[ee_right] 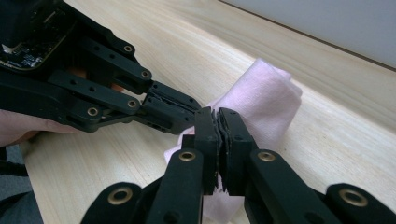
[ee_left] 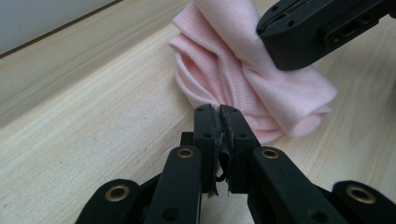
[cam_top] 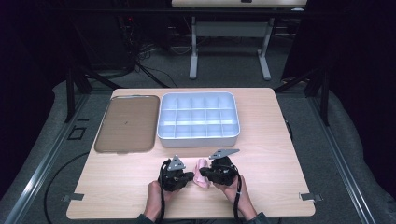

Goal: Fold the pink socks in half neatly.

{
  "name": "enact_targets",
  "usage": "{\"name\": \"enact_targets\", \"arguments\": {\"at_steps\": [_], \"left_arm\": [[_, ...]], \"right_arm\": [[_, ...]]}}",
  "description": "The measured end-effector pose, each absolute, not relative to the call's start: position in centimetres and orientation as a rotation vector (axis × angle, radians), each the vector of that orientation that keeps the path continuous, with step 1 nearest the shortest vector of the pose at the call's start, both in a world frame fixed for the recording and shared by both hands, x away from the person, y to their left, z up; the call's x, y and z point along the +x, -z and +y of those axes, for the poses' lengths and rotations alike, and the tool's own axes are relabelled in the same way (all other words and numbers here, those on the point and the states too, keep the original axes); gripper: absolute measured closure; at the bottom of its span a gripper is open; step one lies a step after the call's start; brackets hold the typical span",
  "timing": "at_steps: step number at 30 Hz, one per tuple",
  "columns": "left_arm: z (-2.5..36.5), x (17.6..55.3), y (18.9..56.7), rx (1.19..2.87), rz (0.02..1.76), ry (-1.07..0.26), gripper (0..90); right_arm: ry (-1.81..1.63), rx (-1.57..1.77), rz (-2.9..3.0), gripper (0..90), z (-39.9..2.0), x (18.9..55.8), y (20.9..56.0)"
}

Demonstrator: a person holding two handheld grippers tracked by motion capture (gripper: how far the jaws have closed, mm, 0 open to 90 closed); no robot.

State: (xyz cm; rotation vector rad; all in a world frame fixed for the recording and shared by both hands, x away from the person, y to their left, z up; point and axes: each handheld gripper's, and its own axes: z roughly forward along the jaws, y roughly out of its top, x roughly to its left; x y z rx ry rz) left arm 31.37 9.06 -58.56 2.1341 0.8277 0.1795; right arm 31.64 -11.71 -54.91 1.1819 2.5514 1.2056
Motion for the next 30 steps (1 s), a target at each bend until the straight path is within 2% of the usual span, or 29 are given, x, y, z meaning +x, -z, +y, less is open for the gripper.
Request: {"name": "enact_targets", "arguments": {"at_steps": [8,13,19,25,30], "left_arm": [[9.2,31.4,58.7,2.124,0.825,-0.167,87.4],[10.5,31.8,58.4,2.108,0.866,-0.157,83.8],[11.6,32.2,56.4,2.06,0.851,-0.21,83.5],[9.8,33.2,54.2,2.064,0.77,-0.187,83.2],[7.4,34.5,54.1,2.116,0.711,-0.141,83.4]], "right_arm": [[-1.167,1.152,2.579,86.9,-10.1,31.9,55.3],[-1.133,1.156,2.578,86.9,-9.8,32.0,55.8],[-1.128,1.155,2.57,86.8,-9.7,32.0,56.1],[-1.128,1.14,2.562,86.8,-9.6,31.8,56.2],[-1.133,1.141,2.565,86.9,-9.6,31.7,56.3]]}}
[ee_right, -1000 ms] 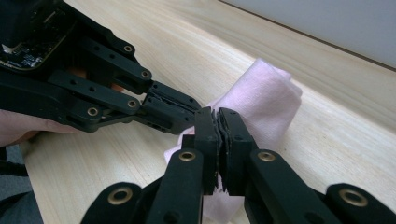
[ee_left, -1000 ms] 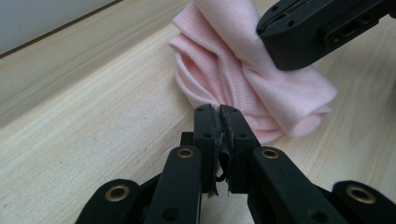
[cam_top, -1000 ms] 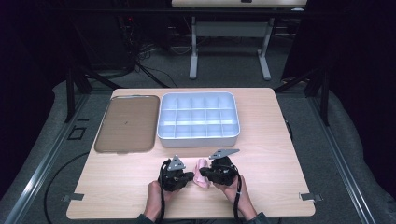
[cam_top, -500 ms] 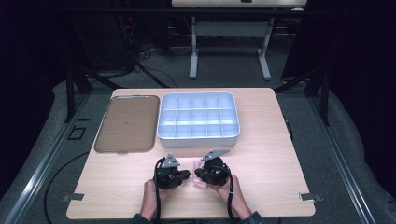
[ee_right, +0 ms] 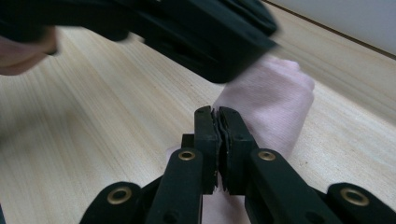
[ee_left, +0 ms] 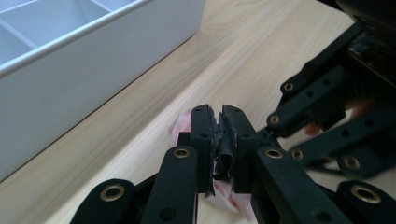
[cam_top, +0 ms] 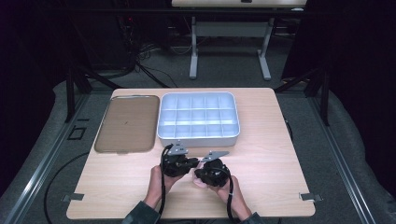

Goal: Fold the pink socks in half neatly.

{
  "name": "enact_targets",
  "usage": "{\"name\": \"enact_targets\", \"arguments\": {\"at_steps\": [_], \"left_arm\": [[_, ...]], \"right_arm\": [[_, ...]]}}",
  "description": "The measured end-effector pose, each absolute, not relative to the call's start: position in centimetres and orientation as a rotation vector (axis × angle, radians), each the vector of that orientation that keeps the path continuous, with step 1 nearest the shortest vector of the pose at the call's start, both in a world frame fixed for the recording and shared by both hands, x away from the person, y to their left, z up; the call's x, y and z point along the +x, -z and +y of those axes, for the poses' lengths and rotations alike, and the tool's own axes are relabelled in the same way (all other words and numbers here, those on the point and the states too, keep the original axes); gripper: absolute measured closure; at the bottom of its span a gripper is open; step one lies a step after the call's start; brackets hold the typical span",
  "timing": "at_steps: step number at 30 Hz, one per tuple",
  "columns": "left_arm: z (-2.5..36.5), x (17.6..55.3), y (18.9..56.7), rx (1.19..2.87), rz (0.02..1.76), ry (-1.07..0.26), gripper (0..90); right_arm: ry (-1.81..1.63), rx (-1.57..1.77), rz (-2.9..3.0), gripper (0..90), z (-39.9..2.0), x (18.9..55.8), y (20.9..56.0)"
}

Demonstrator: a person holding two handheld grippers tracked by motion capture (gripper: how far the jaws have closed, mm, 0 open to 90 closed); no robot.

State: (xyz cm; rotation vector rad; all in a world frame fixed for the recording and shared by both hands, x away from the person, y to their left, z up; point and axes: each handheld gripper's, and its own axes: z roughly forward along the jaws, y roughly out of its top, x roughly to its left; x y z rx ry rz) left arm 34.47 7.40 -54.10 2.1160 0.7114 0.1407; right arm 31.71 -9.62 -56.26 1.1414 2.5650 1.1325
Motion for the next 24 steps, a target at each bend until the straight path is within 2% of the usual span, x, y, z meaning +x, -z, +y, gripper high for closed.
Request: {"name": "enact_targets", "arguments": {"at_steps": [8,14,24], "left_arm": [[6.0,36.0,56.0,2.212,0.738,-0.14,89.3],[6.0,35.8,56.4,2.206,0.745,-0.162,89.9],[6.4,35.7,56.7,2.176,0.752,-0.154,90.0]], "right_arm": [[-1.134,1.111,2.531,86.2,-9.7,31.1,56.4],[-1.112,1.077,2.534,83.3,-10.1,30.0,55.7],[-1.066,1.064,2.551,86.5,-9.8,29.1,56.6]]}}
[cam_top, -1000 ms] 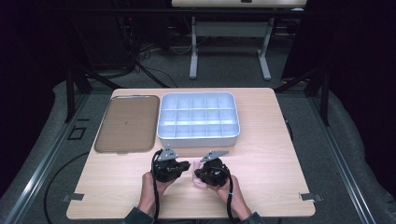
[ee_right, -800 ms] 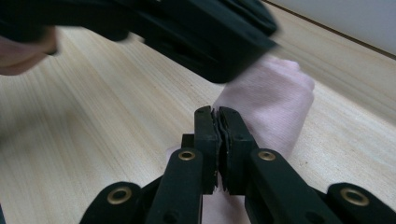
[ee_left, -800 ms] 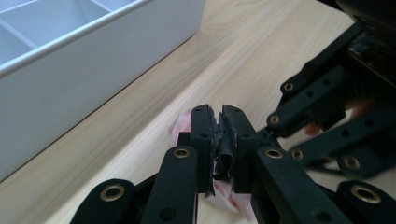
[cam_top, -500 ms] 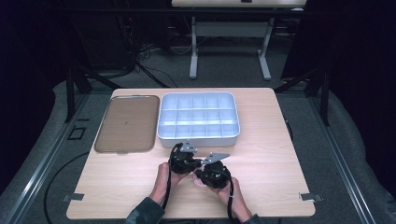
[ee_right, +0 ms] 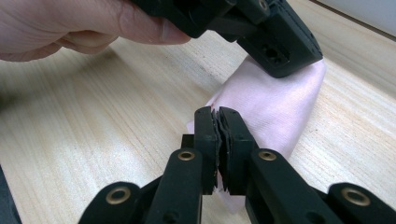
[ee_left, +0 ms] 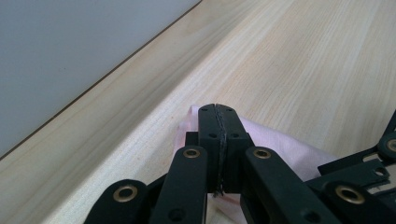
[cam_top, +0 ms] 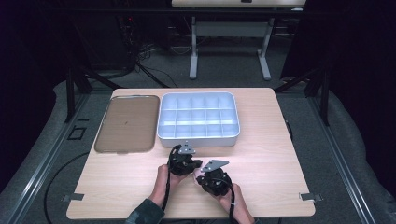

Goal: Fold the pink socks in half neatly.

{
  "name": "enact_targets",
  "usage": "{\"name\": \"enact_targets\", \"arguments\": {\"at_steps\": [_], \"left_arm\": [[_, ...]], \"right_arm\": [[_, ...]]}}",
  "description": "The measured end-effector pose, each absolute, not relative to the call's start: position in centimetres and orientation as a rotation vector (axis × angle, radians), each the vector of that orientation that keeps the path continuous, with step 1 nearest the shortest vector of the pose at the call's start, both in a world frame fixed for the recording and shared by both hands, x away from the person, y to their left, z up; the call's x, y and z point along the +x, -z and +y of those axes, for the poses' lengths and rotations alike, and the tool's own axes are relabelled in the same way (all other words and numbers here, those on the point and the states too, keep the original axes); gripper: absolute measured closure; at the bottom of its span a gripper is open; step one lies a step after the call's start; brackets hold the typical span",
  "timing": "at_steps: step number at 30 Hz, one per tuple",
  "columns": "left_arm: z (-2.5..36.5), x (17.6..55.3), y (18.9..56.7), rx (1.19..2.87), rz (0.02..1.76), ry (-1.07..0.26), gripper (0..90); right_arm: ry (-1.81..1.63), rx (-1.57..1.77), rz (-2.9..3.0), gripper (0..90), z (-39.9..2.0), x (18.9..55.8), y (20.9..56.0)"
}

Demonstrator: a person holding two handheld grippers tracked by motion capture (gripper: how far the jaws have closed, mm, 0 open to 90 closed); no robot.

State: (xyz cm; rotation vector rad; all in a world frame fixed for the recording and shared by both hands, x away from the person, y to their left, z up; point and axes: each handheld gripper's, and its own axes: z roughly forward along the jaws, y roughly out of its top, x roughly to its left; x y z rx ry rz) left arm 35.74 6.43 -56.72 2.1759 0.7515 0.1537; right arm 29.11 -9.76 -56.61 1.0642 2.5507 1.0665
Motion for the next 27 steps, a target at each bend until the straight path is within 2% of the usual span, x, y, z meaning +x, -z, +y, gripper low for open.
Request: {"name": "enact_targets", "arguments": {"at_steps": [3,5,10,14,21,27], "left_arm": [[6.4,35.7,56.7,2.178,0.747,-0.158,90.0],[6.4,35.7,56.7,2.179,0.745,-0.16,90.0],[6.5,35.7,56.7,2.174,0.751,-0.156,90.0],[6.4,35.5,56.8,2.163,0.764,-0.162,90.0],[6.5,35.5,56.9,2.16,0.762,-0.171,89.9],[6.5,35.4,56.9,2.156,0.763,-0.167,89.9]], "right_arm": [[-1.086,1.074,2.553,85.3,-9.9,29.2,56.6],[-1.107,1.075,2.58,80.6,-10.3,29.3,56.4],[-1.178,1.114,2.582,75.5,-12.2,29.8,55.0],[-1.184,1.263,2.509,63.8,-13.3,31.3,54.6],[-1.101,1.322,2.556,45.7,-11.4,33.1,56.0],[-1.065,1.33,2.572,46.1,-10.8,33.3,56.5]]}}
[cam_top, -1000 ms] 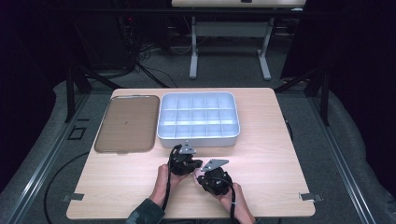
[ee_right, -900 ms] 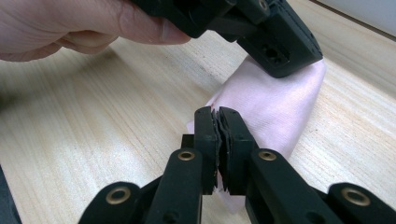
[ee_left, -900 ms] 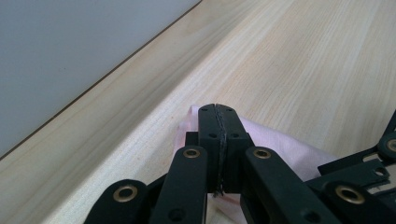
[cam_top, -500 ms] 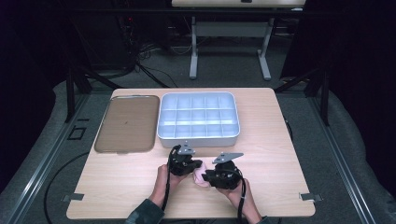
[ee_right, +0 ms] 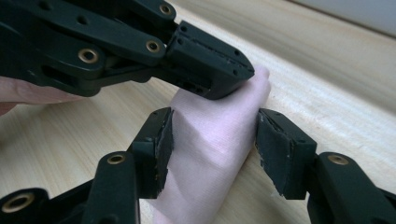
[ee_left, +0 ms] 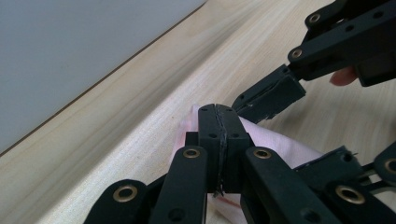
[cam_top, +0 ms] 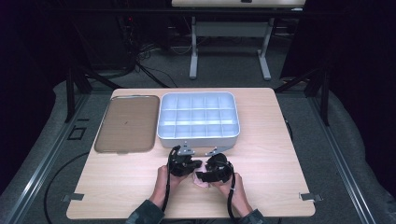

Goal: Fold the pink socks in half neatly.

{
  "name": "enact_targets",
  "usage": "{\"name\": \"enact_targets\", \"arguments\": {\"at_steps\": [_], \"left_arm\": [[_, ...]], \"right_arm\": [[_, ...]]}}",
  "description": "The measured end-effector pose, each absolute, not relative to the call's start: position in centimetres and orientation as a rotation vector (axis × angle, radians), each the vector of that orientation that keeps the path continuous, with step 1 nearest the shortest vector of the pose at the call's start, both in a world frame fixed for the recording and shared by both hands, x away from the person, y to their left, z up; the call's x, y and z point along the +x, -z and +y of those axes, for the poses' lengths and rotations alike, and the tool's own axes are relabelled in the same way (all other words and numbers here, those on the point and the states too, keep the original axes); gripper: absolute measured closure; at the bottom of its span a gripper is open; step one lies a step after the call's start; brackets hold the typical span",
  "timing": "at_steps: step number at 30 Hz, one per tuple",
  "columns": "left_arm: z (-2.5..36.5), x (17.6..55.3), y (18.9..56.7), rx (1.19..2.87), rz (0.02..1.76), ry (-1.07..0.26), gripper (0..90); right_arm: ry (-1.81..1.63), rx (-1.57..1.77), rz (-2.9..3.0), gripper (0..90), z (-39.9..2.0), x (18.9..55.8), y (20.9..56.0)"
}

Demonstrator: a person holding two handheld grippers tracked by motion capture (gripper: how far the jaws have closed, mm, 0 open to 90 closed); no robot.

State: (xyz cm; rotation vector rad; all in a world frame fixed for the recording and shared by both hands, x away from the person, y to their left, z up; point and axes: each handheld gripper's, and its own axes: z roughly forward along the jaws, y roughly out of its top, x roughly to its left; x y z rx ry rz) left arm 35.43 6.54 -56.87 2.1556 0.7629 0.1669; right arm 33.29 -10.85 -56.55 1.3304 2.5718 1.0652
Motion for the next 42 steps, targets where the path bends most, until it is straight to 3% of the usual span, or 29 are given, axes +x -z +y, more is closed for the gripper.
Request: {"name": "enact_targets", "arguments": {"at_steps": [9,11,16,20,25,35,42], "left_arm": [[7.1,35.5,56.6,2.13,0.765,-0.156,83.7],[7.4,35.5,56.3,2.126,0.776,-0.169,75.3],[9.3,35.4,55.8,2.088,0.856,-0.219,41.9],[11.7,35.3,55.9,2.071,0.945,-0.204,27.4],[14.4,34.0,56.6,2.077,1.003,-0.281,18.0],[17.5,31.6,58.9,2.094,1.047,-0.408,15.1],[17.7,31.3,59.1,2.121,1.031,-0.458,14.7]], "right_arm": [[-1.101,1.374,2.606,52.6,-11.2,33.8,56.9],[-1.103,1.379,2.617,54.6,-11.3,33.8,56.9],[-1.131,1.388,2.641,61.2,-11.4,34.0,57.0],[-1.123,1.374,2.645,66.1,-11.4,33.9,56.9],[-1.118,1.371,2.644,68.4,-11.3,33.9,56.8],[-1.095,1.361,2.651,70.5,-11.3,33.8,56.6],[-1.105,1.349,2.646,71.2,-11.3,33.7,56.7]]}}
